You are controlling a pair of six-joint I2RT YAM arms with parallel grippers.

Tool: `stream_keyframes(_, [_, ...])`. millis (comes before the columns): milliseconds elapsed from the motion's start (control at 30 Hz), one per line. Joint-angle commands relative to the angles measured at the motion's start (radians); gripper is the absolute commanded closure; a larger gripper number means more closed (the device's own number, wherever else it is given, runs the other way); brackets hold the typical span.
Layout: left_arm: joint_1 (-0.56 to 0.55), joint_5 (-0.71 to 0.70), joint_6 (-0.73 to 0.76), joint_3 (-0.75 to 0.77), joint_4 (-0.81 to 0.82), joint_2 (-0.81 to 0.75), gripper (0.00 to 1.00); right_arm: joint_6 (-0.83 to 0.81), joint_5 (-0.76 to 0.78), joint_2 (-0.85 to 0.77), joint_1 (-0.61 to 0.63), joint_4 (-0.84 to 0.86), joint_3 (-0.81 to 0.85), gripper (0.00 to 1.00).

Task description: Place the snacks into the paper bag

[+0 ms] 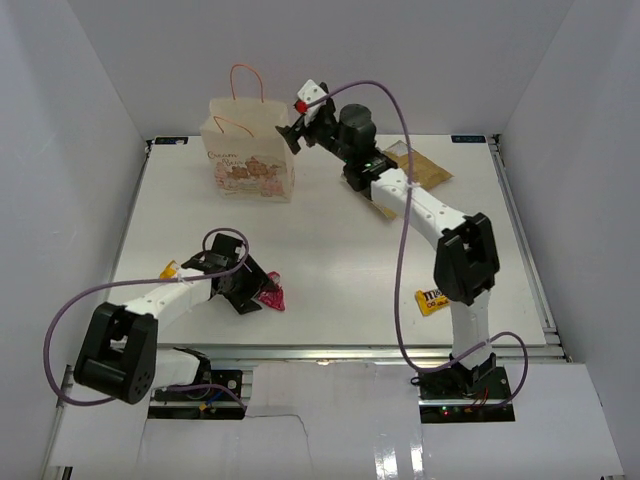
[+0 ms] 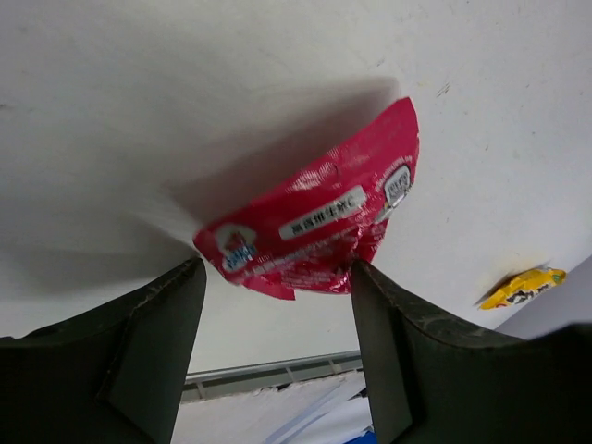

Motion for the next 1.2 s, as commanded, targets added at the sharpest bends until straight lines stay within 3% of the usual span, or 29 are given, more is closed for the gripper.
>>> stream_keyframes(0, [-0.054,-0.079,-0.03,0.075,-0.002,0.099,0.26,0.013,-0.259,-0.231,-0.077,-0.101,-0.152,0.09])
stream_keyframes(33, [-0.065,-0.088,-0.03,0.104,-0.003,0.117,0.27,-0.02,-0.392,-0.271,-0.09,-0.17,-0.202,0.09])
stream_keyframes(167, [-0.091,-0.126,-0.039,0.133,-0.008,0.179,0.33,-0.108,-0.557,-0.49,-0.136,-0.316,-0.466,0.06])
stream_keyframes(233, [-0.091,-0.151,-0.039,0.136,-0.011,0.203,0.46,-0.131,-0.633,-0.558,-0.15,-0.383,-0.624,0.06])
stream_keyframes(400, [-0.091,-0.188,0.027,0.187,0.012,0.271,0.64,-0.156,-0.77,-0.721,-0.207,-0.549,-0.865,0.0])
stream_keyframes(533, [-0.091,-0.194,0.097,0.238,0.038,0.291,0.85,-0.183,-0.798,-0.805,-0.239,-0.674,-0.969,0.05])
stream_keyframes(733, [-0.091,-0.182,0.191,0.273,0.099,0.207,1.0,-0.182,-0.801,-0.881,-0.299,-0.702,-1.043,0.07])
stream_keyframes(933, [-0.091,-0.149,0.242,0.281,0.112,0.089,1.0,-0.171,-0.8,-0.914,-0.328,-0.699,-1.072,0.07])
stream_keyframes(1033, [-0.091,-0.055,0.292,0.265,0.154,0.049,0.96,-0.168,-0.798,-0.921,-0.331,-0.699,-1.084,0.07])
stream_keyframes(1067, [-0.091,0.049,0.341,0.265,0.167,0.055,0.89,-0.166,-0.798,-0.922,-0.333,-0.699,-1.085,0.07])
stream_keyframes(1100, [-0.099,0.083,0.361,0.276,0.165,0.079,0.61,-0.165,-0.798,-0.924,-0.335,-0.698,-1.091,0.07])
stream_keyframes(1167, [-0.114,0.085,0.408,0.299,0.127,0.111,0.38,-0.165,-0.797,-0.924,-0.335,-0.698,-1.095,0.07])
